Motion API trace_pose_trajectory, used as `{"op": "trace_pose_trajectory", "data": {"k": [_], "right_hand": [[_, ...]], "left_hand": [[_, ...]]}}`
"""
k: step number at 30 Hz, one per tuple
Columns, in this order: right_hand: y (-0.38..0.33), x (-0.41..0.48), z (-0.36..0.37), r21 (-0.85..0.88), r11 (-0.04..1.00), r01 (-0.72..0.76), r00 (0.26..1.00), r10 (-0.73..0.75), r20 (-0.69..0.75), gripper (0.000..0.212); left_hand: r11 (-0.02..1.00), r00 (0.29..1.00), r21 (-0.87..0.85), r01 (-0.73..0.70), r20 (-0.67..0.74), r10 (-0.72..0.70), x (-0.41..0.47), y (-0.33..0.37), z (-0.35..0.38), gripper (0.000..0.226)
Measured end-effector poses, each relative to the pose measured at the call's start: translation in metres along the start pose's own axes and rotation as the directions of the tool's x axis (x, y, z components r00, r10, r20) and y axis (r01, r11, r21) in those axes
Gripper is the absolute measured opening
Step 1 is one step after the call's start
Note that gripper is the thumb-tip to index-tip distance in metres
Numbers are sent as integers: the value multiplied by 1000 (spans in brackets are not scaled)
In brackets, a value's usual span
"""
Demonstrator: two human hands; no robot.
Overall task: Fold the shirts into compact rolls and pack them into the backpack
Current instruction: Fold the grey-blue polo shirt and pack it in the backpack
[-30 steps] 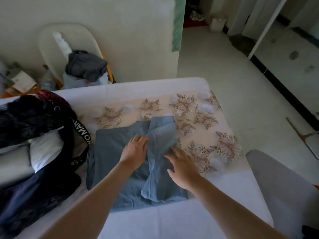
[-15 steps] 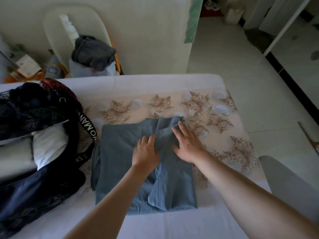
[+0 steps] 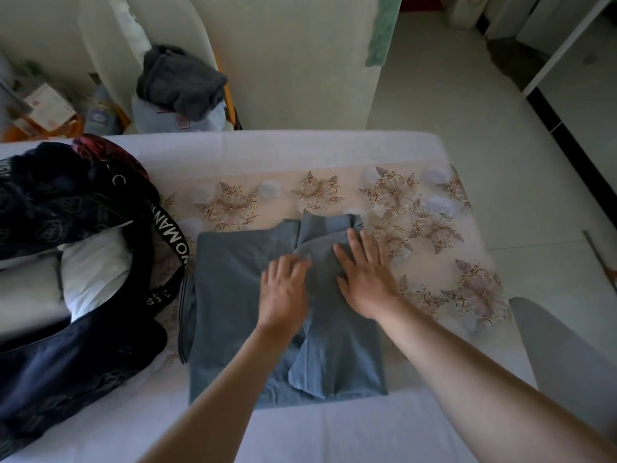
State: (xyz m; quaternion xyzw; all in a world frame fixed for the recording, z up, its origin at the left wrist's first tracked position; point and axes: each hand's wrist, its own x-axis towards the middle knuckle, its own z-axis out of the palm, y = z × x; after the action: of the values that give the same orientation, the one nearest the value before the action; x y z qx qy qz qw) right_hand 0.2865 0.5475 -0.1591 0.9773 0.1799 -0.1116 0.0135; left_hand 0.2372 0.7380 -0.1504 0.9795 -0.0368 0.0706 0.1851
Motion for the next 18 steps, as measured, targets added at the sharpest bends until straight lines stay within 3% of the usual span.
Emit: {"op": "trace_pose_trajectory", "data": {"k": [2,4,8,13,18], "right_hand": [[-17,-13,5,114,992,-47,996,56,-74,63],[-33,-36,17,211,977,-24,991,52,-127,57],[-39,-93,45,180,980,84,992,-65,-111,60],[-28,-122,44,125,991,36,999,-35,-12,69],[-42,-145,33,123,987,106,987,-119,105,76]], "left_hand": [[990,990,-34,-139,-8,139,-28,13,2,33],[985,983,-3,-173,56,173,-57,18,10,30],[996,978,42,-83,197,73,-112,2,20,51],[992,940,110,-56,340,16,-139,-1,11,81],[992,922,130,-10,385,-41,-146,18,8,87]]}}
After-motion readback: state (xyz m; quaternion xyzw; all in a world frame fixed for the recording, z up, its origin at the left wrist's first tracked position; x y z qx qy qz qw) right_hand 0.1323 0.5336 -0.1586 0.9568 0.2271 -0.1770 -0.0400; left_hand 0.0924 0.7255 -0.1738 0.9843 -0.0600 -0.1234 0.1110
